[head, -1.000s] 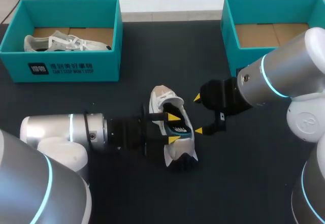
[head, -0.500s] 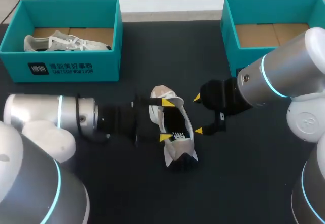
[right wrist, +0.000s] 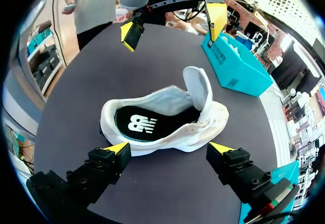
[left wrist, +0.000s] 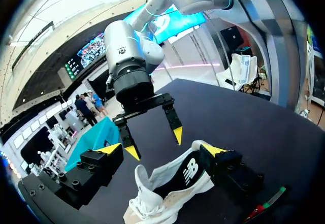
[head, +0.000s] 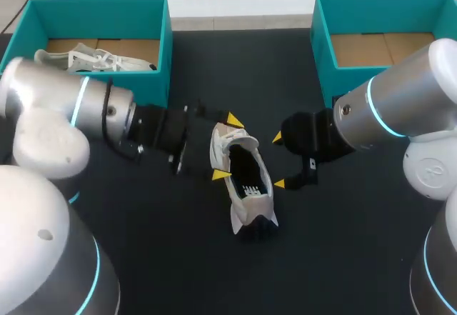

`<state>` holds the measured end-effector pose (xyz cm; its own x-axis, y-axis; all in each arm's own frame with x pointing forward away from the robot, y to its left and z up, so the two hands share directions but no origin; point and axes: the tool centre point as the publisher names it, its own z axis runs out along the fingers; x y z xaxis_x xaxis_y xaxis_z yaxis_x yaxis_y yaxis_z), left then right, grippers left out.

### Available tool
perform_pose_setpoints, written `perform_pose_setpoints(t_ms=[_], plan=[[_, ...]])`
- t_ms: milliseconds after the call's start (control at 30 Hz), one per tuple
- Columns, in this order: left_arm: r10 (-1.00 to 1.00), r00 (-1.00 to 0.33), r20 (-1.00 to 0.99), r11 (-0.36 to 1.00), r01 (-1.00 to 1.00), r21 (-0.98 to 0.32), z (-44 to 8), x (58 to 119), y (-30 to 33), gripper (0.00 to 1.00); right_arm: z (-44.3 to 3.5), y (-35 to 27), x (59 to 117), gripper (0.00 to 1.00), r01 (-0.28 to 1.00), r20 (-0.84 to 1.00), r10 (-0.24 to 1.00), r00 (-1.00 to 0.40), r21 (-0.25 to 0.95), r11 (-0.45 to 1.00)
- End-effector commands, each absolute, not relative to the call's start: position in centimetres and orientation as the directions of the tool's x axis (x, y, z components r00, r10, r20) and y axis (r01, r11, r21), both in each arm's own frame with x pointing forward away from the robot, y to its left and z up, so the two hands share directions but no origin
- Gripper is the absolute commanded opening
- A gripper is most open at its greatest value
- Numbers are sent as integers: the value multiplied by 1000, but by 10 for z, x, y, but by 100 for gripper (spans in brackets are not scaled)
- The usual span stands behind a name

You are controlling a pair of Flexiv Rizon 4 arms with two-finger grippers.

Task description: Take the shoe out of the shoebox, open the shoe tongue, remove and reinsert the insole, then place the shoe into the shoebox

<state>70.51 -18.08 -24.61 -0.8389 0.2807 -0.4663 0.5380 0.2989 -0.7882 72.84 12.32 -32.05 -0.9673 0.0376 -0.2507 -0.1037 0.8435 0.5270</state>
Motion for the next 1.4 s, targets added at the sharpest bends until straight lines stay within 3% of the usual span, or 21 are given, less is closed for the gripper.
perform_pose_setpoints(t_ms=[33,600,800,1100,1400], plan=[[591,-766,-253,323,512,-796,-241,711,-182,100,-321,123,727,100,-104,-252,39,-967,528,843],[591,-766,-253,323,512,-796,-241,711,-182,100,-321,123,727,100,-104,-252,39,-967,528,843],[722,-664,-193,397,626,-671,-239,715,-176,100,-298,96,741,100,-107,-260,24,-965,475,873],[866,-481,-139,320,744,-587,-238,719,-169,100,-260,59,748,100,-150,-247,-57,-967,375,915],[887,-455,-73,347,763,-545,-235,733,-167,100,-227,20,751,100,-119,-248,-34,-968,336,934]])
